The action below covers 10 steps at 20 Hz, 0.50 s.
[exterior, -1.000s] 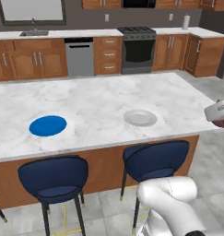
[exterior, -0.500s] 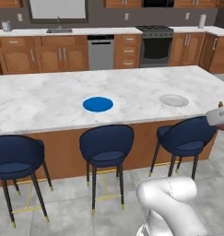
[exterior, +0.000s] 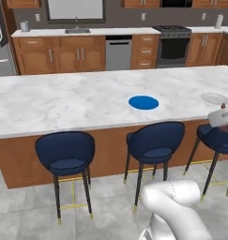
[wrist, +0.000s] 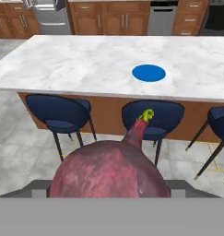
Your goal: Transport the fish and onion to the fridge. Place the fish on the rack containing meat and place the onion on the rack containing the vegetable, ensuring meats and vegetables are on different racks.
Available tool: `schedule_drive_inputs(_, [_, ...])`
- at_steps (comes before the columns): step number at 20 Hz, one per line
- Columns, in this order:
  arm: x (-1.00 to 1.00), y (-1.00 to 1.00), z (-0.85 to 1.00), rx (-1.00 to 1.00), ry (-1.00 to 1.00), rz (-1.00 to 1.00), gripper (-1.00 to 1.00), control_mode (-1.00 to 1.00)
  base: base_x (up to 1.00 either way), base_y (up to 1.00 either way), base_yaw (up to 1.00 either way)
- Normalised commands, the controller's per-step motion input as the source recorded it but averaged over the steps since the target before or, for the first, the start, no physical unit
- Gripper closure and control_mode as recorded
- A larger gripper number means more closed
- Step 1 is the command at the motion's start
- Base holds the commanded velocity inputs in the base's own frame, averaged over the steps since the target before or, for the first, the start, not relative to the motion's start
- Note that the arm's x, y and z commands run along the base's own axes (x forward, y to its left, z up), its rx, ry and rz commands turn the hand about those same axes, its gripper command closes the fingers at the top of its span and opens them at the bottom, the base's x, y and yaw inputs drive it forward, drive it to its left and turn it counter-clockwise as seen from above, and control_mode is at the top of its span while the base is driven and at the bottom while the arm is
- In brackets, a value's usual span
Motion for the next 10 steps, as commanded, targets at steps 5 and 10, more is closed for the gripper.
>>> schedule_drive_inputs(5, [0.00, 0.00, 0.00, 0.00, 0.00, 0.00, 1.00, 1.00, -0.05, 1.00, 0.00])
schedule_drive_inputs(10, [0.00, 0.00, 0.00, 0.00, 0.00, 0.00, 1.00, 1.00, 0.00, 1.00, 0.00])
